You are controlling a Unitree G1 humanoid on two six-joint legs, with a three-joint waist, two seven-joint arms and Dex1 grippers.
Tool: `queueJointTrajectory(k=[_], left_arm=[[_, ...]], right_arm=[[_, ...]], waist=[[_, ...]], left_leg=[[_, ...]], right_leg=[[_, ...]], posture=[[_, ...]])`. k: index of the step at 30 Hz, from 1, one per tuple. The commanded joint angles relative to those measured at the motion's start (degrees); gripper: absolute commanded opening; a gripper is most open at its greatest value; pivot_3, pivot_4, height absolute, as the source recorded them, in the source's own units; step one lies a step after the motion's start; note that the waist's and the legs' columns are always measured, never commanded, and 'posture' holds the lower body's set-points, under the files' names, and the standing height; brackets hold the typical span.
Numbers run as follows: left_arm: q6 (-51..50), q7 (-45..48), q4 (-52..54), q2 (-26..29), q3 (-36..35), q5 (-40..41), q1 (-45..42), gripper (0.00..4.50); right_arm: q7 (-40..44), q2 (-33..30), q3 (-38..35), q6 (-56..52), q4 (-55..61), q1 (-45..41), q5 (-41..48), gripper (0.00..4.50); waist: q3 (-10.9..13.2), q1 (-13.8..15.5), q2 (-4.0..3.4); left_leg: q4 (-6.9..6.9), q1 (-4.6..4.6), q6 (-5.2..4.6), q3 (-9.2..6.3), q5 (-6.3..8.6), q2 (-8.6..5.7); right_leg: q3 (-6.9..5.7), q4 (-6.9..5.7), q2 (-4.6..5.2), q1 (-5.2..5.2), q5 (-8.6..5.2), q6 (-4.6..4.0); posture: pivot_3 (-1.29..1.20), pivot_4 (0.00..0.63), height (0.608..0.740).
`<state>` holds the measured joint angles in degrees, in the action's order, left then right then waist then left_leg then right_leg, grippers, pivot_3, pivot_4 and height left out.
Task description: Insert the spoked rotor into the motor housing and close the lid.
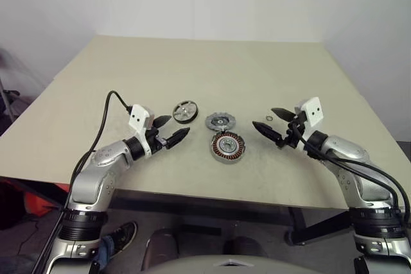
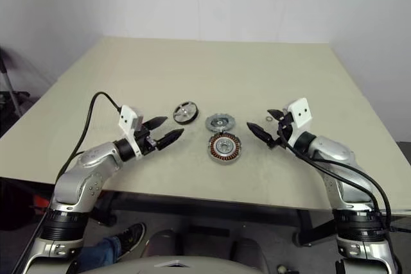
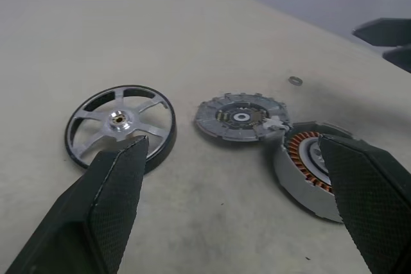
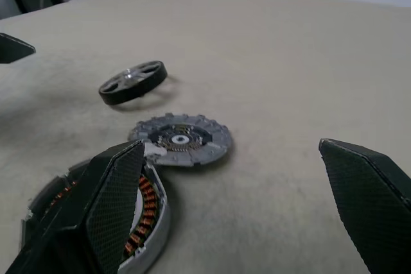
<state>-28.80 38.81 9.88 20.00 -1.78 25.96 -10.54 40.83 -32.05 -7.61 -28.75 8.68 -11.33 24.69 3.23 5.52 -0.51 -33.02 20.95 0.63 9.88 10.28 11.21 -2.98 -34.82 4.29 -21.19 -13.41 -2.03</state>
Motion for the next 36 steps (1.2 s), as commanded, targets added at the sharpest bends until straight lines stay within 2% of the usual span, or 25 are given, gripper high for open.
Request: queueJointTrajectory(k=[1, 15, 24, 31, 36], left_arm=[[0.32, 0.67, 0.59, 0.03, 0.30, 0.80, -0.56, 4.47], [0.51, -0.36, 0.61, -0.34, 1.41, 0.03, -1.10, 4.47], [0.84, -0.76, 0.26, -0.63, 1.65, -0.10, -1.98, 4.47], [0.78, -1.46, 1.79, -0.72, 1.77, 0.04, -2.20, 4.47], [0.92, -1.96, 1.37, -0.59, 1.43, -0.01, -3.15, 4.47]], right_arm=[[1.68, -1.31, 0.29, 1.66, -0.50, -1.13, -0.65, 4.50], [5.50, -2.29, 2.52, 9.23, -7.49, -1.93, -5.80, 4.50], [8.00, -4.46, 4.74, 10.26, -8.27, -7.89, -8.47, 4.50], [8.35, -4.73, 5.99, 10.26, -9.20, -9.42, -10.25, 4.50], [13.53, -9.38, 12.79, 14.07, -7.20, -10.11, -16.82, 4.50]], waist=[[0.00, 0.05, 0.00], [-0.04, 0.04, -0.06], [-0.06, 0.00, -0.09], [-0.06, 0.03, -0.10], [-0.06, 0.03, -0.11]], left_leg=[[-0.01, 0.00, -0.01, 0.00, 0.00, -0.01], [-0.02, 0.04, -0.04, 0.01, 0.02, -0.03], [-0.04, 0.03, -0.04, 0.01, 0.02, -0.02], [-0.07, 0.11, -0.12, 0.01, 0.06, -0.02], [-0.10, 0.10, -0.11, 0.01, 0.06, -0.02]], right_leg=[[0.00, 0.00, 0.01, 0.00, 0.00, 0.00], [0.00, 0.01, 0.02, -0.02, 0.02, -0.04], [0.00, -0.02, 0.02, -0.01, 0.02, -0.05], [-0.01, -0.01, 0.02, -0.04, 0.03, -0.09], [-0.01, -0.01, 0.02, -0.02, 0.03, -0.09]], posture=[[0.00, 0.000, 0.740], [0.00, 0.000, 0.740], [0.00, 0.000, 0.740], [0.00, 0.000, 0.740], [0.00, 0.000, 0.740]])
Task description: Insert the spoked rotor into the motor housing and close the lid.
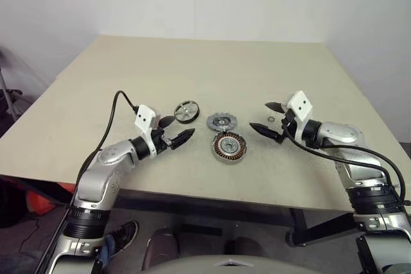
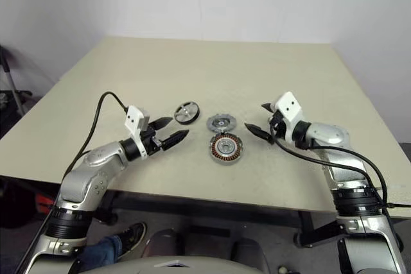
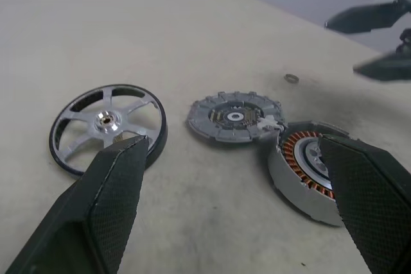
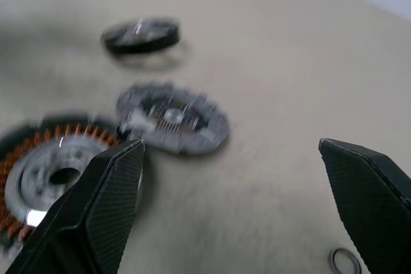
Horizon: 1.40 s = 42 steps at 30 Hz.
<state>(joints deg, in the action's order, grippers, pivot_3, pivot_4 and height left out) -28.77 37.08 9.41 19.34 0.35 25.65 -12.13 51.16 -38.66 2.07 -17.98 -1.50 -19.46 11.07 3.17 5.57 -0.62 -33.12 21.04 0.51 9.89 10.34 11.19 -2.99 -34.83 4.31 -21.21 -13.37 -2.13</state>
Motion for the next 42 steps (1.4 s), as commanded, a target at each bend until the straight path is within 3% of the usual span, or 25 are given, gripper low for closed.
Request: queueJointTrajectory(k=[1, 9, 19, 30, 42], left_arm=[[0.96, -0.28, 1.61, 0.02, -0.65, 0.24, -1.69, 4.47], [2.23, -0.87, -0.56, -1.13, 0.34, -1.29, -2.28, 4.47], [3.13, -2.47, 0.53, -1.74, -0.07, -2.49, -0.10, 4.47], [3.47, -4.08, 1.47, -1.04, -0.94, -3.11, 1.24, 4.47], [4.14, -4.39, 1.17, -1.38, -0.29, -4.35, 0.80, 4.47]], right_arm=[[4.67, -3.79, 4.54, 4.02, 3.56, -2.35, -4.26, 4.50], [16.43, -11.04, 15.17, 14.99, 4.28, -9.15, -14.02, 4.50], [21.25, -6.41, 21.89, 23.91, -2.70, -15.71, -18.85, 4.50], [25.17, -6.13, 23.64, 26.13, -0.27, -13.44, -20.00, 4.50], [26.54, -2.05, 25.53, 26.30, -6.79, -14.85, -21.18, 4.50]], waist=[[0.00, -0.01, 0.00], [0.00, -0.07, -0.01], [0.00, -0.06, -0.01], [0.00, -0.10, -0.01], [0.00, -0.08, -0.01]], left_leg=[[-0.01, -0.01, 0.00, 0.00, 0.00, 0.00], [-0.06, -0.01, -0.03, 0.00, 0.02, 0.06], [-0.20, 0.05, -0.08, 0.01, 0.04, 0.08], [-0.23, 0.04, -0.13, 0.01, 0.07, 0.09], [-0.27, 0.03, -0.13, 0.01, 0.07, 0.10]], right_leg=[[0.00, 0.00, 0.00, 0.00, 0.00, 0.00], [0.00, -0.03, -0.01, 0.00, 0.00, 0.00], [0.00, -0.13, -0.01, -0.02, 0.02, -0.05], [-0.01, -0.15, -0.01, -0.02, 0.01, -0.06], [-0.01, -0.23, -0.01, -0.02, 0.01, -0.07]], posture=[[0.00, 0.000, 0.740], [0.00, 0.000, 0.740], [0.00, 0.000, 0.740], [0.00, 0.000, 0.740], [0.00, 0.000, 0.740]])
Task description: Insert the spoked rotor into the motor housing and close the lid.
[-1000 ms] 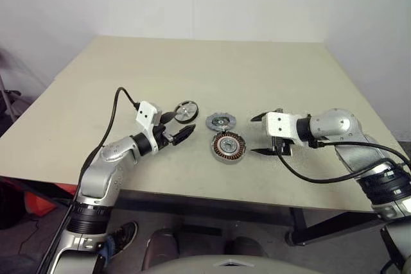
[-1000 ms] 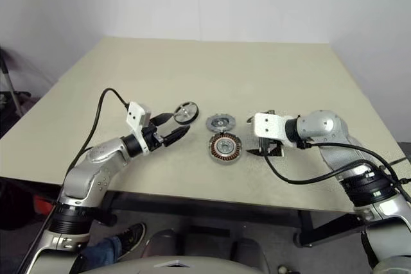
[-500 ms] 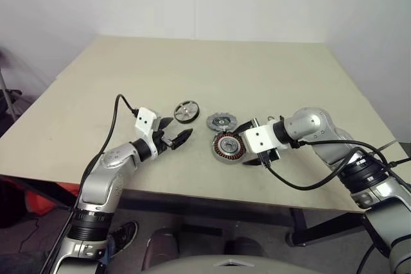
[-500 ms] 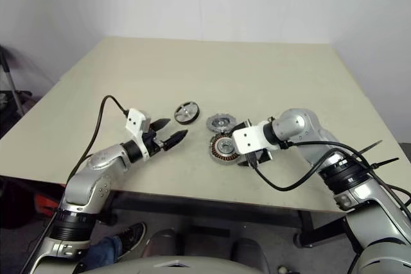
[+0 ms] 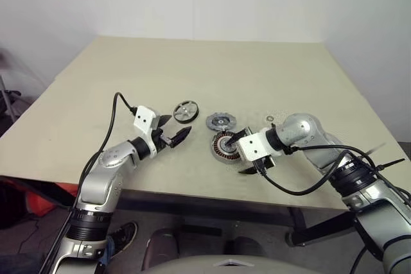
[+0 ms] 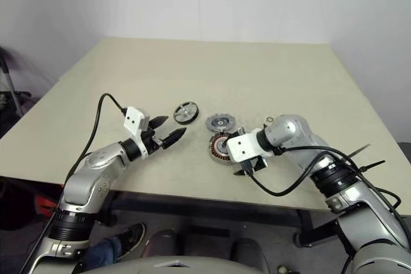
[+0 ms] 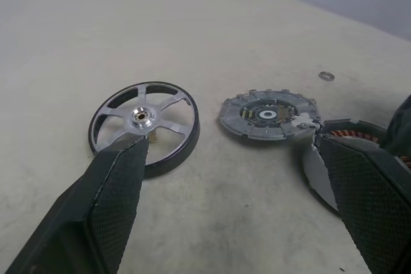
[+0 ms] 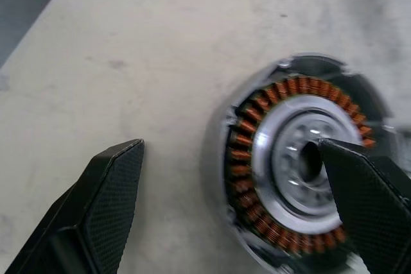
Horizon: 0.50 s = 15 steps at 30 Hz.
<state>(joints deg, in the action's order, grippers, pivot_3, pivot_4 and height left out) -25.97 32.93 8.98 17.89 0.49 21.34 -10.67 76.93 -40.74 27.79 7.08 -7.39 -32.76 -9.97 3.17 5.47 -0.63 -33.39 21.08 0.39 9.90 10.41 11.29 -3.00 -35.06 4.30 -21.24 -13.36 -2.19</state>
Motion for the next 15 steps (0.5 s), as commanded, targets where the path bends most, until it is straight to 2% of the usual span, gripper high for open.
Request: queueJointTrajectory(k=[1, 6, 9, 11, 15], left_arm=[[1.32, -0.29, 1.75, 0.12, -0.53, -0.04, -0.51, 4.47], [1.19, -0.68, 2.88, 0.16, -0.55, -0.07, 0.36, 4.47], [1.13, -1.17, 3.38, 0.09, -0.42, -0.16, 0.81, 4.50], [1.11, -1.36, 3.53, 0.11, -0.43, -0.16, 0.97, 4.50], [1.17, -1.50, 3.54, 0.16, -0.48, -0.18, 1.12, 4.50]], right_arm=[[0.97, 0.10, 0.00, 1.48, -1.53, -1.71, -0.25, 4.50], [1.59, 0.54, 0.44, 2.78, -4.05, -2.56, -0.81, 4.50], [1.77, 0.83, 0.59, 3.38, -5.05, -3.08, -1.00, 3.91], [1.13, 1.17, 0.62, 4.37, -5.61, -3.45, -1.50, 3.27], [0.61, 1.97, 0.46, 4.33, -6.55, -3.88, -1.74, 3.27]], waist=[[0.00, 0.00, 0.00], [0.00, -0.05, 0.00], [0.00, -0.06, 0.00], [0.00, 0.06, 0.00], [-0.01, -0.03, 0.02]], left_leg=[[0.00, 0.00, 0.00, 0.00, 0.00, 0.00], [-0.02, -0.02, 0.00, 0.00, 0.00, 0.01], [-0.06, -0.02, 0.00, 0.00, 0.00, 0.01], [-0.08, -0.02, 0.00, 0.00, 0.00, 0.01], [-0.10, 0.00, -0.01, -0.01, 0.01, 0.01]], right_leg=[[0.00, 0.00, 0.00, 0.00, 0.00, 0.00], [0.00, -0.02, 0.00, 0.01, 0.00, 0.00], [0.00, -0.05, 0.00, 0.01, 0.00, 0.00], [0.00, -0.08, 0.00, 0.01, 0.00, 0.00], [0.00, -0.08, 0.00, 0.01, 0.00, -0.01]], posture=[[0.00, 0.000, 0.740], [0.00, 0.000, 0.740], [0.00, 0.000, 0.740], [0.00, 0.000, 0.740], [0.00, 0.000, 0.740]])
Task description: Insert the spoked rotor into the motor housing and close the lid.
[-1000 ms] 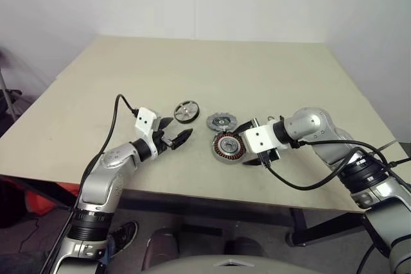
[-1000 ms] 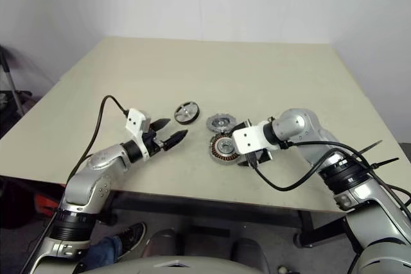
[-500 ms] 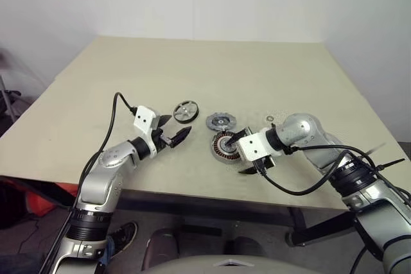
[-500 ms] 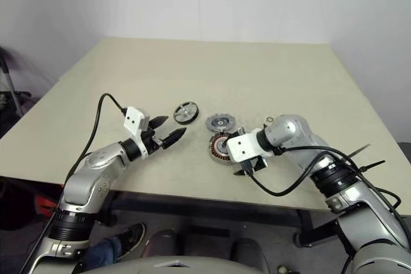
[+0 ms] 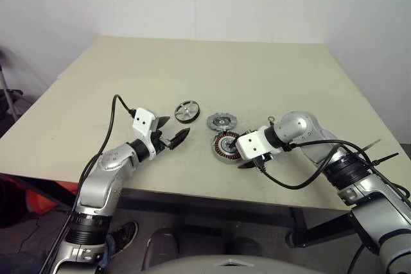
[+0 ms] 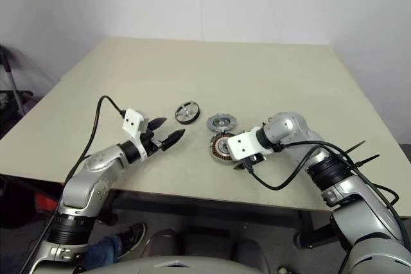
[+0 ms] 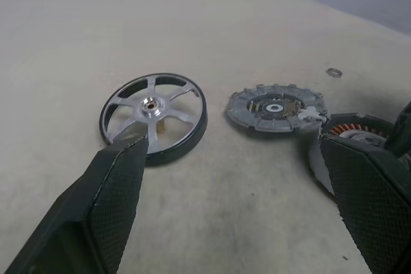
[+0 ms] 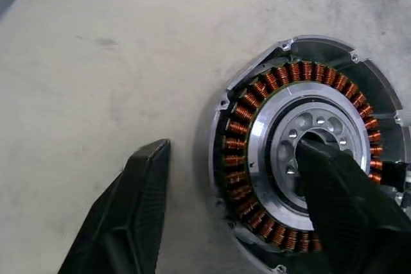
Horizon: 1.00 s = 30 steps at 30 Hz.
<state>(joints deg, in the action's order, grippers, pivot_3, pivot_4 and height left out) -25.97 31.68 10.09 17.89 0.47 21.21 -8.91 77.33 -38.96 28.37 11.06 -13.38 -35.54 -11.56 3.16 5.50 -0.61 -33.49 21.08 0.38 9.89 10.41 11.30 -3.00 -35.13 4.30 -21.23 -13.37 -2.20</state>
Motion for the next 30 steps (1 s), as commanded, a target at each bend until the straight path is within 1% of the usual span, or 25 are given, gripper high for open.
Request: queueJointTrajectory(k=[1, 3, 5, 6, 13, 16, 18, 25, 27, 30], left_arm=[[1.19, -0.27, 2.34, 0.16, -0.45, -0.07, -0.69, 4.50], [1.20, -0.34, 2.15, 0.16, -0.46, -0.11, -0.84, 4.50], [1.21, -0.36, 1.95, 0.16, -0.48, -0.12, -1.03, 4.50], [1.20, -0.36, 1.83, 0.16, -0.49, -0.11, -1.16, 4.50], [1.44, -0.16, 0.66, 0.04, -0.38, -0.22, -2.01, 4.50], [1.60, -0.19, 0.41, -0.06, -0.24, -0.39, -1.87, 4.50], [1.72, -0.28, 0.36, -0.14, -0.09, -0.52, -1.65, 4.50], [1.66, -0.43, 0.58, -0.45, 0.22, -0.66, -1.36, 4.50], [1.82, -0.55, 0.38, -0.78, 0.52, -0.93, -1.26, 4.50], [1.81, -0.67, 0.38, -1.09, 0.47, -1.13, -1.17, 4.50]], right_arm=[[0.03, 0.29, -0.27, 0.37, -0.92, -1.12, -0.22, 3.11], [-0.15, 0.31, -0.62, 0.29, -1.51, -1.15, -0.14, 2.79], [-0.21, 0.31, -0.94, 0.05, -1.84, -1.27, 0.19, 2.16], [-0.37, 0.37, -1.14, -0.10, -2.02, -1.41, 0.20, 1.99], [-3.92, 0.89, -1.99, 1.26, -4.38, -2.64, -0.95, 1.95], [-7.41, 2.97, -2.79, 0.54, -7.49, -4.77, -1.37, 1.95], [-9.14, 3.71, -2.87, 1.23, -11.08, -6.99, -2.35, 1.95], [-13.57, 6.00, -2.71, 4.73, -23.99, -13.24, -4.09, 1.95], [-15.43, 7.30, -2.49, 5.93, -28.54, -15.41, -4.86, 1.95], [-16.69, 9.16, -2.17, 7.30, -33.53, -17.31, -5.43, 1.95]], waist=[[0.00, -0.08, 0.00], [0.00, -0.04, 0.00], [-0.04, -0.03, 0.06], [-0.08, -0.08, 0.13], [-0.08, -0.25, 0.13], [-0.07, -0.66, 0.14], [-0.05, -1.16, 0.12], [-0.02, -1.55, 0.11], [-0.02, -1.54, 0.11], [-0.02, -1.61, 0.11]], left_leg=[[0.00, -0.01, 0.00, 0.00, 0.00, 0.00], [-0.01, -0.02, 0.00, 0.00, 0.00, 0.01], [-0.04, -0.02, 0.00, 0.00, 0.00, 0.01], [-0.05, -0.06, 0.00, 0.00, 0.00, 0.02], [-0.43, -0.17, 0.02, 0.00, 0.00, 0.11], [-0.61, -0.17, 0.02, -0.01, 0.00, 0.17], [-0.66, -0.16, 0.03, -0.01, 0.00, 0.17], [-0.72, -0.06, 0.04, -0.01, -0.01, 0.15], [-0.74, -0.01, 0.04, -0.01, -0.01, 0.15], [-0.74, 0.08, 0.02, 0.00, 0.01, 0.16]], right_leg=[[0.00, 0.00, 0.00, 0.00, 0.00, 0.00], [0.00, -0.05, 0.00, 0.00, 0.00, 0.00], [0.00, -0.07, 0.00, 0.01, -0.01, -0.01], [0.00, -0.07, 0.00, 0.03, -0.01, -0.01], [0.01, -0.38, -0.01, 0.09, -0.01, 0.00], [0.01, -0.43, -0.01, 0.08, -0.09, 0.13], [0.01, -0.44, -0.01, 0.05, -0.19, 0.32], [0.01, -0.49, 0.00, -0.04, -0.17, 0.29], [0.01, -0.55, 0.00, -0.10, -0.02, 0.03], [0.01, -0.58, -0.01, -0.21, 0.08, -0.14]], posture=[[0.00, 0.000, 0.740], [0.00, 0.000, 0.740], [0.00, 0.000, 0.740], [0.00, 0.000, 0.740], [0.00, 0.000, 0.740], [0.00, 0.000, 0.740], [0.00, 0.000, 0.740], [0.00, 0.000, 0.740], [0.00, 0.000, 0.740], [0.00, 0.000, 0.740]])
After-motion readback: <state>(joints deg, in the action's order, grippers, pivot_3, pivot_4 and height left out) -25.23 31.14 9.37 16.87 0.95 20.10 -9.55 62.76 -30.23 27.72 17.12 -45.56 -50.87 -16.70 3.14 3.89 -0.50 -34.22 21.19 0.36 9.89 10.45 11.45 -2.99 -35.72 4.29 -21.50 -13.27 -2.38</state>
